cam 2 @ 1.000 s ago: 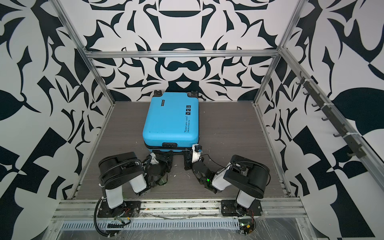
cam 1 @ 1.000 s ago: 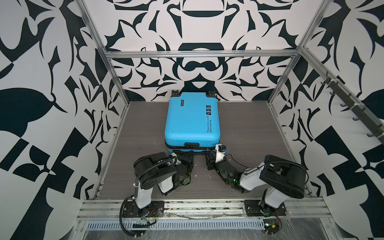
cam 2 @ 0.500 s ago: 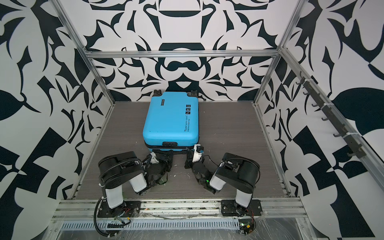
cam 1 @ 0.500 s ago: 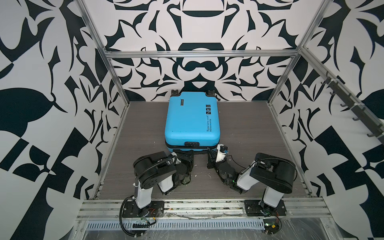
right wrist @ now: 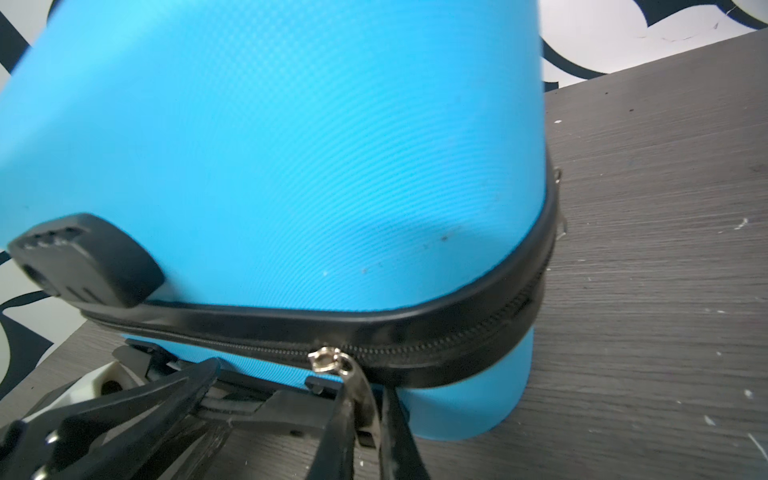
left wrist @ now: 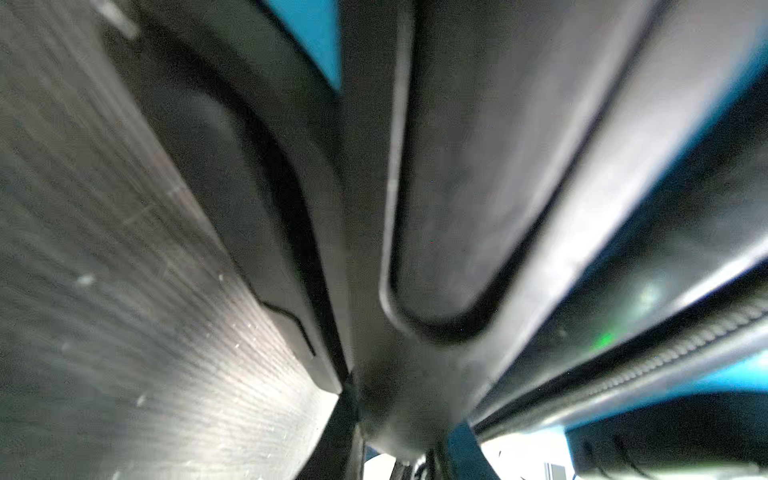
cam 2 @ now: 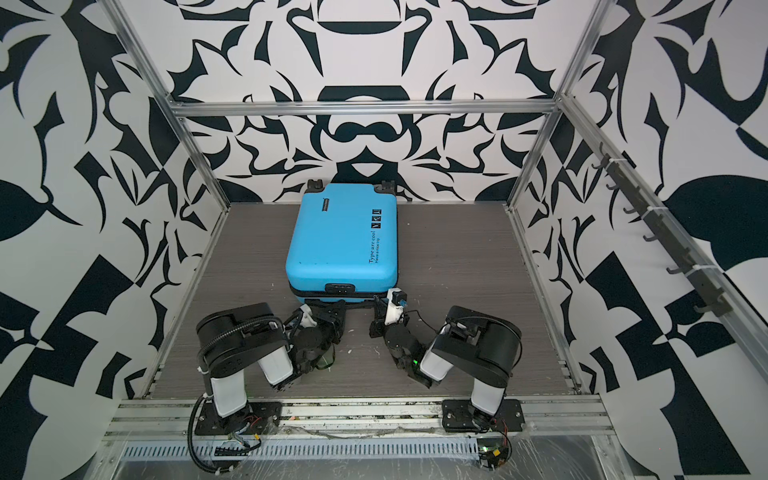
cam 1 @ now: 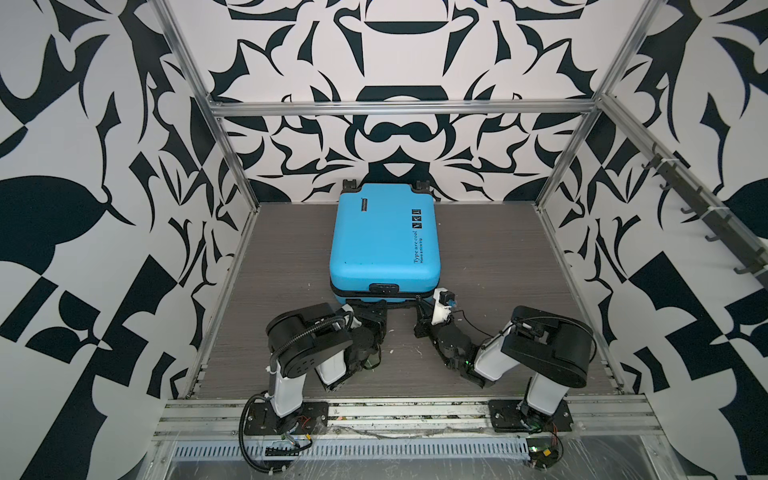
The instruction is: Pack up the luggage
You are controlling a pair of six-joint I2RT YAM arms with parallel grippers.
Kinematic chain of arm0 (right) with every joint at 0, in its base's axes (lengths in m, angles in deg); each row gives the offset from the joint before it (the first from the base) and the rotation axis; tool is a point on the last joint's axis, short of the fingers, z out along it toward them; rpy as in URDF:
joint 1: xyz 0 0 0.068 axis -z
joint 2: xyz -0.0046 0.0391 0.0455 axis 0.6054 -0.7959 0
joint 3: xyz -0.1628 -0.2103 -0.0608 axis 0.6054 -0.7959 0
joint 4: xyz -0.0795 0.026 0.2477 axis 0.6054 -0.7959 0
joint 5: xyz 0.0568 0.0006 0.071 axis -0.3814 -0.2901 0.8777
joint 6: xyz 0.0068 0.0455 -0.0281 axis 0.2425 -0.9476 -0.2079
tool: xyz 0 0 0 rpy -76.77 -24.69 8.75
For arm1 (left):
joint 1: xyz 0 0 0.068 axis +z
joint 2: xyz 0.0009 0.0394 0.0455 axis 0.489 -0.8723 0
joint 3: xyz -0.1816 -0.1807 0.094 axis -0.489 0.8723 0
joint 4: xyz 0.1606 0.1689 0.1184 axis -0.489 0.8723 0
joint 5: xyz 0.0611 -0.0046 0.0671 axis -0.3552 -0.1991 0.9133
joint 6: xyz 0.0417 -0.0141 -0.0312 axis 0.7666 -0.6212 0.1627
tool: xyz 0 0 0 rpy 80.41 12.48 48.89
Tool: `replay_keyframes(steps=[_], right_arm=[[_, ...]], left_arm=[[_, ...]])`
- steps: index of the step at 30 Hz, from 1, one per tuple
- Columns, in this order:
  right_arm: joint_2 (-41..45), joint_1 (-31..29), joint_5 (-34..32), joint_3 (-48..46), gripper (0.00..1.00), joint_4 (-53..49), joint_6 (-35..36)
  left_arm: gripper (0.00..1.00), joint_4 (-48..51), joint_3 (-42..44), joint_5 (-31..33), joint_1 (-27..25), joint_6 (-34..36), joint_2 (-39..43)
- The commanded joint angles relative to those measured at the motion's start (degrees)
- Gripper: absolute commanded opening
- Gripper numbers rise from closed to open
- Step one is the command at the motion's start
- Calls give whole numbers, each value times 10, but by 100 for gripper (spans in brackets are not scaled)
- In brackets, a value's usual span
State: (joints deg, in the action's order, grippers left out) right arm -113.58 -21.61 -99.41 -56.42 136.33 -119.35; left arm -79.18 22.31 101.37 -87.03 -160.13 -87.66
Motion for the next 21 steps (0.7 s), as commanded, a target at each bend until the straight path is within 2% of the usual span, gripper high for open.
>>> replay_keyframes(steps=[1,3,4,12,21], right_arm=[[28,6,-40,-16,0,36,-17],[33,8,-47,-29,0,36,-24],[34,10,-47,-35,0,36,-27],[45,35,-46,-69,0,36,-52],[74,94,-12,-109,0,29,-64]], left_arm=[[11,73,23,-13,-3,-24,-21],[2,73,27,-8,-2,-26,-19],[0,72,27,-7,-2,-27,-19],[0,72,38,3,-3,-28,-11],[0,72,46,6,-2,-27,-3]])
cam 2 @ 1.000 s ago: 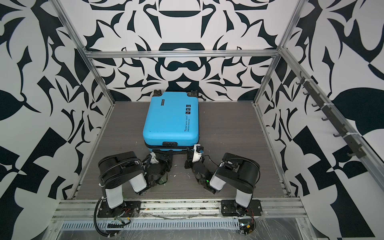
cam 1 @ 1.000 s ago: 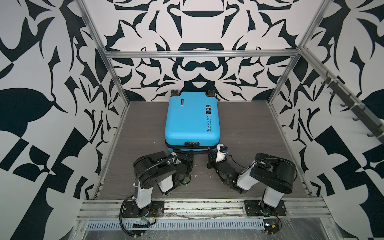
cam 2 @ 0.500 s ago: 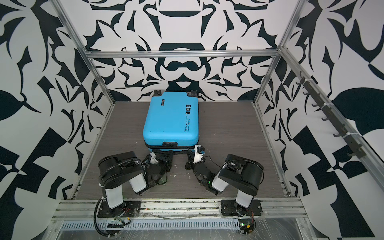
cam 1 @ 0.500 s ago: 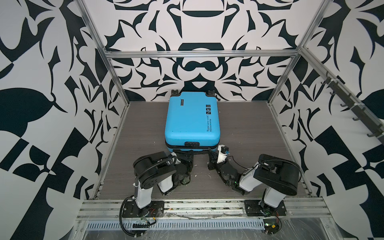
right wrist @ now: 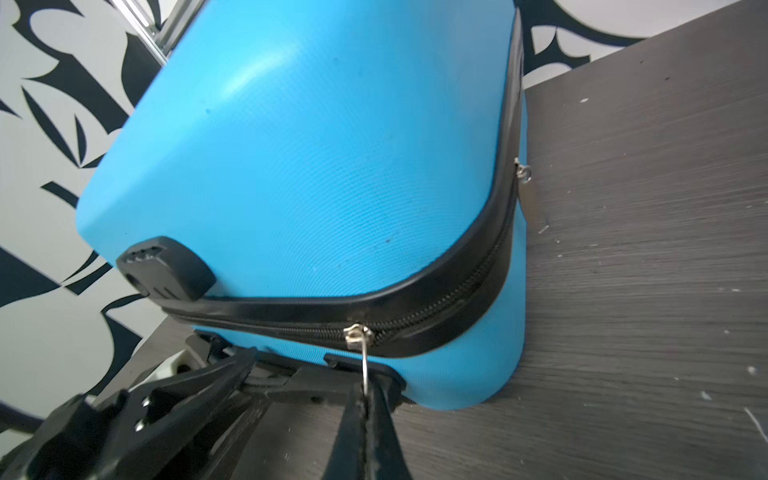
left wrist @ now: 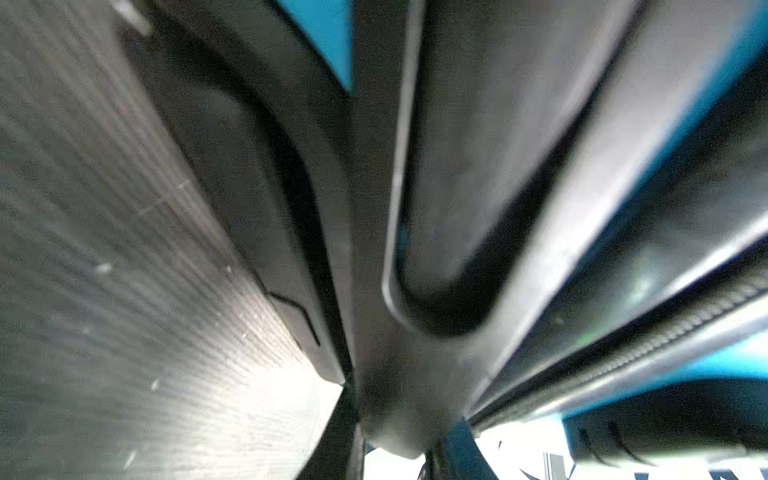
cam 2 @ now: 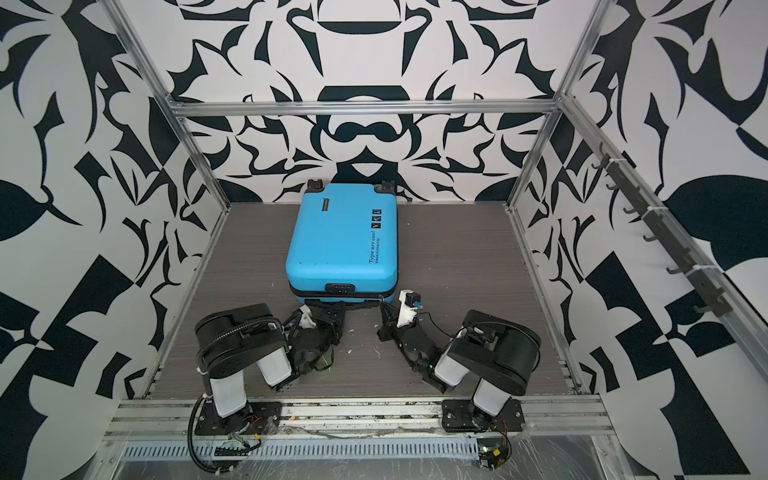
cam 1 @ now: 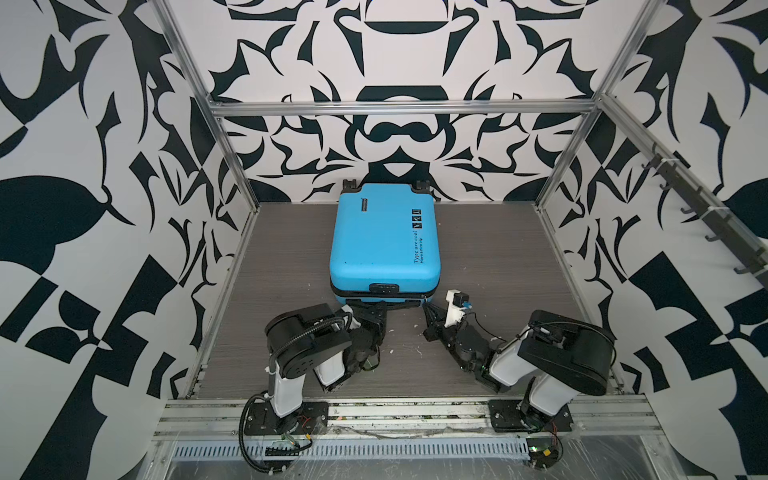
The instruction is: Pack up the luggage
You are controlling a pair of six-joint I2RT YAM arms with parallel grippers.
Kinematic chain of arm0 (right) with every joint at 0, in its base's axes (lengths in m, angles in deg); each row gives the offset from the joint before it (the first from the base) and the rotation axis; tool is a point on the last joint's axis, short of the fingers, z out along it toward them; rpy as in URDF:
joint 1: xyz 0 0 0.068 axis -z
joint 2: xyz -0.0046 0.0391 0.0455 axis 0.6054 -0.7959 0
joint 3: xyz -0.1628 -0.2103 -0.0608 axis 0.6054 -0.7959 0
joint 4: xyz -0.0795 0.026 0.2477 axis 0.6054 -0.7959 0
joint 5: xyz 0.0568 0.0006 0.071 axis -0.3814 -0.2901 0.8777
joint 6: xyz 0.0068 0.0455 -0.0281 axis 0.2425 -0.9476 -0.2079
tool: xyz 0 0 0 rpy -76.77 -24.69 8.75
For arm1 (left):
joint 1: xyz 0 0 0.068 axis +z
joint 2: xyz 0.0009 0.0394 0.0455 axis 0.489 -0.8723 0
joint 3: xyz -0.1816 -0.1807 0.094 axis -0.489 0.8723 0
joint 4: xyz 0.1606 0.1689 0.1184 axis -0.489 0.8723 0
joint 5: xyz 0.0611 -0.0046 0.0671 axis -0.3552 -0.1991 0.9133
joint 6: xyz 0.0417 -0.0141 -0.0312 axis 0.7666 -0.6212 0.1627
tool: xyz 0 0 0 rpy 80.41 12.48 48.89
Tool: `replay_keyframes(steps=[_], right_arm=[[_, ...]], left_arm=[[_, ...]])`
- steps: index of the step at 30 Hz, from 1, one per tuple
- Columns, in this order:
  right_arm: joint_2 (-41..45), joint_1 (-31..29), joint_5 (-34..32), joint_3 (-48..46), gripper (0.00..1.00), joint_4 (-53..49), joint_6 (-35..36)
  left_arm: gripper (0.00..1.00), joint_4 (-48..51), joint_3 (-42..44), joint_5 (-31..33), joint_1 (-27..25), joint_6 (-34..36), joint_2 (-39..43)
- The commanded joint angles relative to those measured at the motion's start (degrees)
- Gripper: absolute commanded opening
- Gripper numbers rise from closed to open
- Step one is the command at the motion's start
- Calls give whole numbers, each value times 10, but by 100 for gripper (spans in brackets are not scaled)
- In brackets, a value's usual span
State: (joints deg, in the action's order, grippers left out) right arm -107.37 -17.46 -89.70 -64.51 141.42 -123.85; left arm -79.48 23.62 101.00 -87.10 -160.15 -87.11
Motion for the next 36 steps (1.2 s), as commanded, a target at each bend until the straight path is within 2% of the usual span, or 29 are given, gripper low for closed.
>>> replay_keyframes(steps=[1,10,17,25,32,36], right_arm=[[17,60,-106,-31,0,-29,-22],[94,122,-72,-32,0,-158,-27],[119,167,-23,-32,0,-189,-8],[132,191,11,-34,0,-217,16],[109,191,136,10,0,-217,55],[94,184,138,23,0,-229,52]], left_arm=[[0,76,33,10,-2,-27,-9],[0,75,40,10,-2,-26,-5],[0,76,43,10,-2,-24,-1],[0,76,50,12,-2,-25,4],[0,76,38,4,-2,-24,-5],[0,75,32,-1,-2,-11,1]])
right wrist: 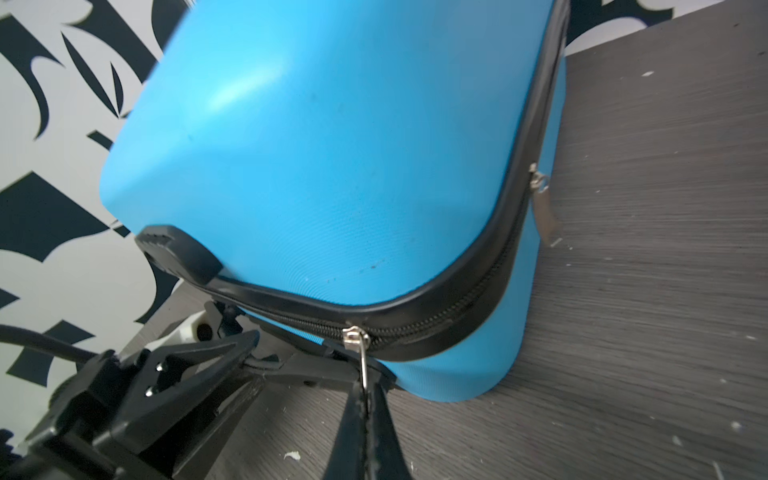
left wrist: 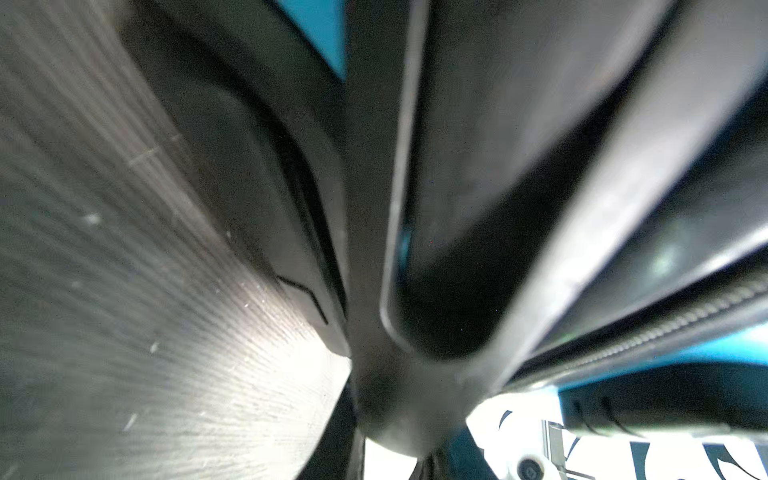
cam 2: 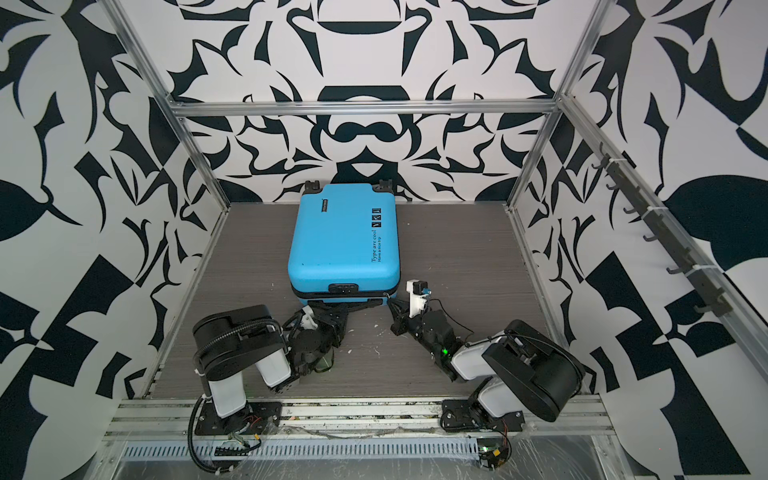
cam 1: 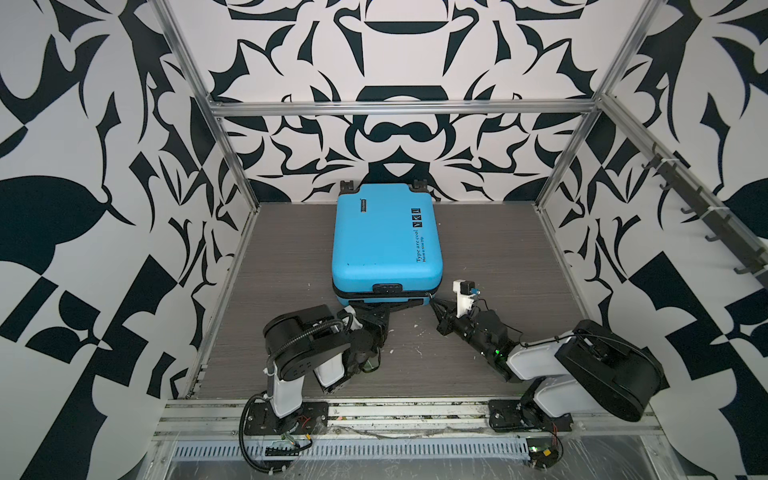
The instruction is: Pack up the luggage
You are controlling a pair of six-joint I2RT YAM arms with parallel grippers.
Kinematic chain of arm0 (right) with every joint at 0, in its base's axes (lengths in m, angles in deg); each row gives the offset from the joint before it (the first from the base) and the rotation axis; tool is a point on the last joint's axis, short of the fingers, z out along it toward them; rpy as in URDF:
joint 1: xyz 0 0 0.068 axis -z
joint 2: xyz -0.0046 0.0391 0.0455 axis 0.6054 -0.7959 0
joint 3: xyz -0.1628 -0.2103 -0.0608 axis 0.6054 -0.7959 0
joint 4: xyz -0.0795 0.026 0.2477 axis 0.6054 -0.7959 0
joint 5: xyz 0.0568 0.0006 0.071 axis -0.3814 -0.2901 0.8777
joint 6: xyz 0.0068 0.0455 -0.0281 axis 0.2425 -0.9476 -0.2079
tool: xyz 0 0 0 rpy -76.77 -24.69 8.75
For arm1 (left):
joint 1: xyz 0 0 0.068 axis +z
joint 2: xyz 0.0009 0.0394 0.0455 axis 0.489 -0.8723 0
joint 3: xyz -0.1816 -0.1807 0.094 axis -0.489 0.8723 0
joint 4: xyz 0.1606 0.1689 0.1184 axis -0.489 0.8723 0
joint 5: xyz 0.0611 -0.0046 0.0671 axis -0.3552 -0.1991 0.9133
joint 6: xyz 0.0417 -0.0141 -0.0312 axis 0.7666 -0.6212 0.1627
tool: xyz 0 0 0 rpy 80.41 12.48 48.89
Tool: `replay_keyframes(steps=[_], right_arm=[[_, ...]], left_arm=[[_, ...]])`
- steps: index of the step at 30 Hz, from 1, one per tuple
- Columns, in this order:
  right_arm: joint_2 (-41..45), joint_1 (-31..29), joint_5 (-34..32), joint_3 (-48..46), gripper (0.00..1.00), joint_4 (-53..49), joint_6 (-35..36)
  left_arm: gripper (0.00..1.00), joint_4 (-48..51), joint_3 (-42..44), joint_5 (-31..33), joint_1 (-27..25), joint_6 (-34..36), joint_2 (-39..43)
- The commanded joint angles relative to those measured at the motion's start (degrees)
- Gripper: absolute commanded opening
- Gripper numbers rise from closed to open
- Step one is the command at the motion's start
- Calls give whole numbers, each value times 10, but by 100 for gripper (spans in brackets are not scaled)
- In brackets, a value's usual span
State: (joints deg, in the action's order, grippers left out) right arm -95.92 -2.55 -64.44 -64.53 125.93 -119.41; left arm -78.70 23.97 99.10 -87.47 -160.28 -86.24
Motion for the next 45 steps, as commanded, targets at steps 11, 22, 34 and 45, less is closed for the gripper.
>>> replay_keyframes(steps=[11,22,34,45], right_arm=[[-23,25,-149,60,0,-150,-2],[-25,33,-205,53,0,-177,-11],[3,79,-212,32,0,-186,-23],[38,142,-181,8,0,-210,-31]], left_arm=[[0,68,22,11,2,13,-2],[0,170,22,20,2,59,69],[0,527,4,50,4,44,278],[0,549,28,42,19,33,294]])
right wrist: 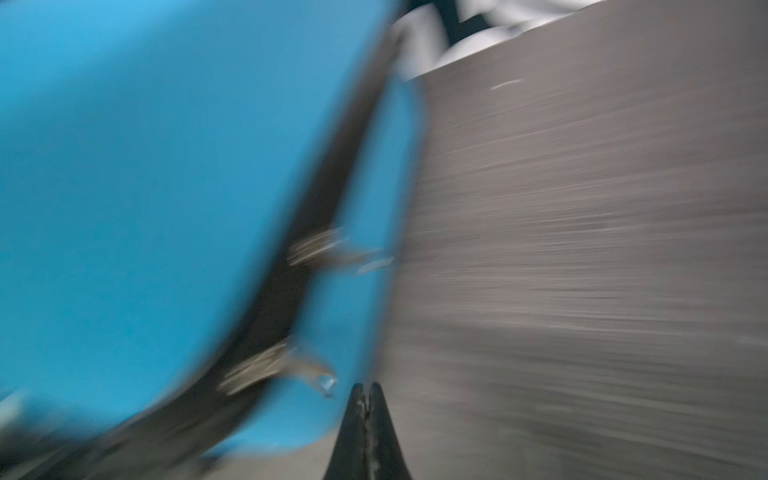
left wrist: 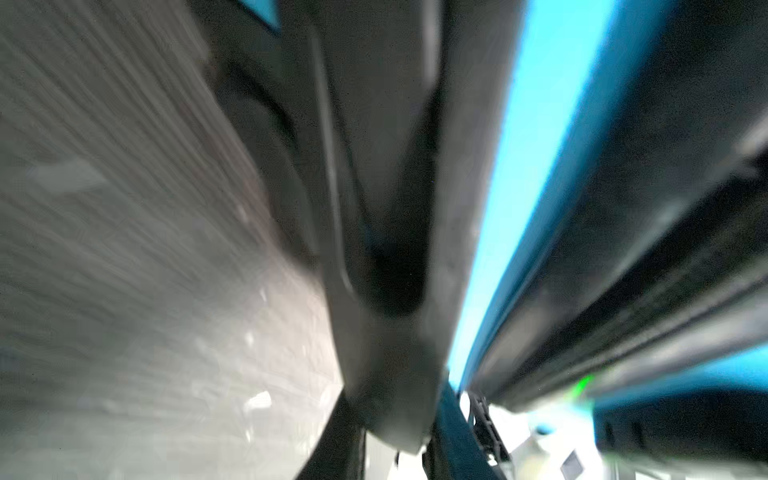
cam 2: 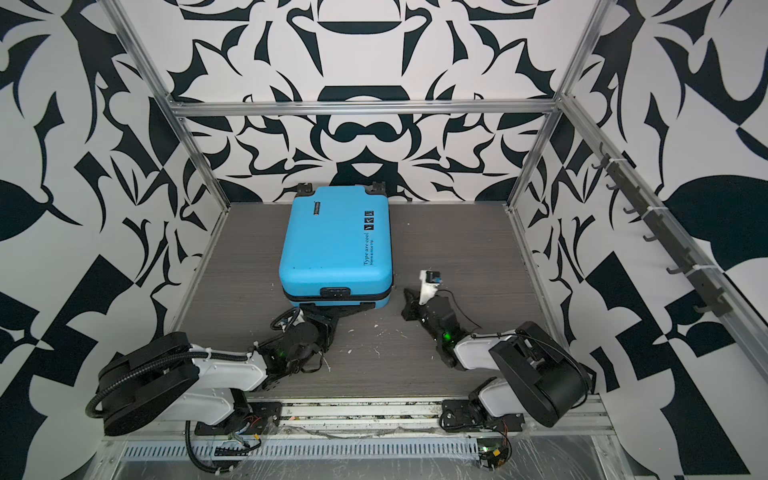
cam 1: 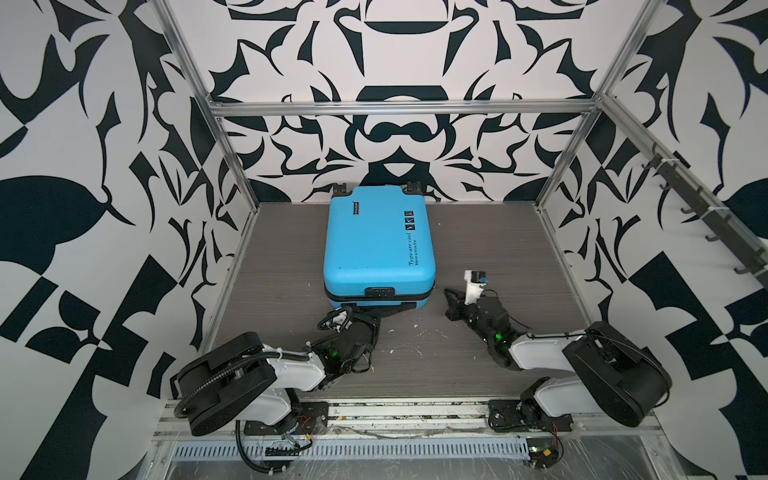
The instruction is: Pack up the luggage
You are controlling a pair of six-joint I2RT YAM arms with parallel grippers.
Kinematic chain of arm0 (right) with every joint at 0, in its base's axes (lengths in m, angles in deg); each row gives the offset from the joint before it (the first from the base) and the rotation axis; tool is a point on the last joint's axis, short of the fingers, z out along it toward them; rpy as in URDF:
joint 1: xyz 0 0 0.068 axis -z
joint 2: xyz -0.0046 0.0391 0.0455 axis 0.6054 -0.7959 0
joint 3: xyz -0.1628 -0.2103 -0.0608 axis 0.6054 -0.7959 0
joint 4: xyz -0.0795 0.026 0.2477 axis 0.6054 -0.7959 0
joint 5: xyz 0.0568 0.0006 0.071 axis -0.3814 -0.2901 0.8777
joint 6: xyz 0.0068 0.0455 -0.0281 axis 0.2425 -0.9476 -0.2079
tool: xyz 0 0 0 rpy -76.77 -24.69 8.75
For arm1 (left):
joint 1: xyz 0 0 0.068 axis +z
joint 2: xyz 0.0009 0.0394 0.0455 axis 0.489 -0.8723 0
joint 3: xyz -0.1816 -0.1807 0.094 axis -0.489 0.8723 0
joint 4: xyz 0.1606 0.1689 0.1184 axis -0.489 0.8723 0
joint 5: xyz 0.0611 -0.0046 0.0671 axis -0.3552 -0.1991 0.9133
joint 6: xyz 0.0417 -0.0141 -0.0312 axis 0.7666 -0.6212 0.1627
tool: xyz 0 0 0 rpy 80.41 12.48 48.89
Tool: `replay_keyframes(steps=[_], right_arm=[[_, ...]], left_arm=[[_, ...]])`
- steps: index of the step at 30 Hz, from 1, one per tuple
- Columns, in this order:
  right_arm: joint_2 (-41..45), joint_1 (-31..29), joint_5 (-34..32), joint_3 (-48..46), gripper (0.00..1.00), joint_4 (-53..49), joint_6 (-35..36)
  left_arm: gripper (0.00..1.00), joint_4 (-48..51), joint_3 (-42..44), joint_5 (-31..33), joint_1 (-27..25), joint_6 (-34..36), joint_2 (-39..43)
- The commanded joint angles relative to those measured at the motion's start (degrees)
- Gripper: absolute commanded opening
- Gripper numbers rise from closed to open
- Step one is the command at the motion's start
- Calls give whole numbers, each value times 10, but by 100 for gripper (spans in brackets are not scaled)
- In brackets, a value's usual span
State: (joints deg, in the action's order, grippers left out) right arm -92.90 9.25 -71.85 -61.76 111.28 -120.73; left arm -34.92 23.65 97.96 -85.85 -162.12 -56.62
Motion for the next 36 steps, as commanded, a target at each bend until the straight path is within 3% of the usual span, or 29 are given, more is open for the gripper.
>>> replay_keyframes(steps=[1,12,25,32,36], right_arm=[[13,27,-104,-21,0,-66,-18],[12,51,-54,-3,0,-68,-3],[-2,57,43,19,0,-80,3],[13,57,131,30,23,-100,12],[28,55,226,25,32,-78,24]], left_arm=[[0,112,32,53,3,51,-1],[0,153,32,58,3,72,40],[0,285,3,63,4,146,164],[0,294,-9,57,3,164,161],[0,289,-19,56,3,169,147]])
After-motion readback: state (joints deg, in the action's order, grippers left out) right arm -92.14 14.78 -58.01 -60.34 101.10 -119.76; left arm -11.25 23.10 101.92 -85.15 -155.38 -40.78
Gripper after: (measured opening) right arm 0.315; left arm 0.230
